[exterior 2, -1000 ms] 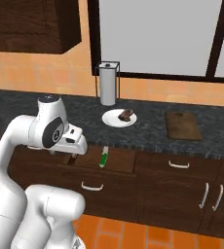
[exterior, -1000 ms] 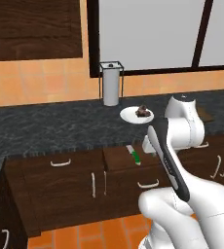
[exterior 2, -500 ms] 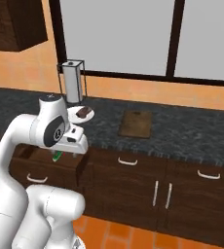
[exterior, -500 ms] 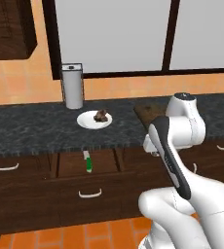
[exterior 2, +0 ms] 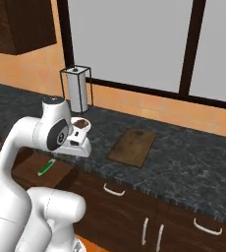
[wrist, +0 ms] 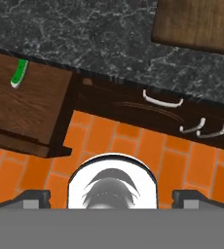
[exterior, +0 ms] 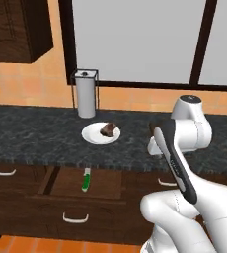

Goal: Pick up the knife from the drawer and place it on the cutting board. Then place the meat from the plate to the cutting board.

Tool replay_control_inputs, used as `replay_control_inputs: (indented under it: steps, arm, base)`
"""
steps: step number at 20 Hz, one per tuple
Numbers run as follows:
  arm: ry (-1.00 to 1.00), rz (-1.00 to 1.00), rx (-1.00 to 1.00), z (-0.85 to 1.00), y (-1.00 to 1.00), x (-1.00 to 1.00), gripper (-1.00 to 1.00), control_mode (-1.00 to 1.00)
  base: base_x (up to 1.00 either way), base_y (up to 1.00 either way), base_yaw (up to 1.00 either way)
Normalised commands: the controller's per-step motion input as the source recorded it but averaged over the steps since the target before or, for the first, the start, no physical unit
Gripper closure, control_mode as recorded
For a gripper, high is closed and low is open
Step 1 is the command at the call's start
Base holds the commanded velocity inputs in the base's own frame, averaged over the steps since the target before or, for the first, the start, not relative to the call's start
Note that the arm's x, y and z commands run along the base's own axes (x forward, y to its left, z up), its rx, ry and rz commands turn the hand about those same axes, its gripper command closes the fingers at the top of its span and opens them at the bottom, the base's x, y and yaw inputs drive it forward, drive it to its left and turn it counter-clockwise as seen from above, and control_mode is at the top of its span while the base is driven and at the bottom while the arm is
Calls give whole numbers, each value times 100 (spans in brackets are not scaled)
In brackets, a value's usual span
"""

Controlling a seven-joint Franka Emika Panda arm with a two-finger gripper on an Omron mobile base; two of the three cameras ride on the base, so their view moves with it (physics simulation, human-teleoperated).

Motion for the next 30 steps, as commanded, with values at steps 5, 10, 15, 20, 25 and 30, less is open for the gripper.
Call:
replay_control_inputs:
  steps: [5,10,15,20,25,30]
  arm:
    - [0,0,0,0,0,0,-100,100]
    - [0,0,0,0,0,0,-100,100]
    - [0,0,0,0,0,0,-100,100]
    - [-1,0,0,-12,11,1,-100,-100]
    - [-2,-11,0,-45,87,0,-100,-100]
    - [-1,-25,1,-49,100,2,-100,-100]
  base:
    - [39,-66,44]
    - [30,-43,34]
    - [33,7,0]
    - [0,0,0]
    - [0,0,0]
    - [0,0,0]
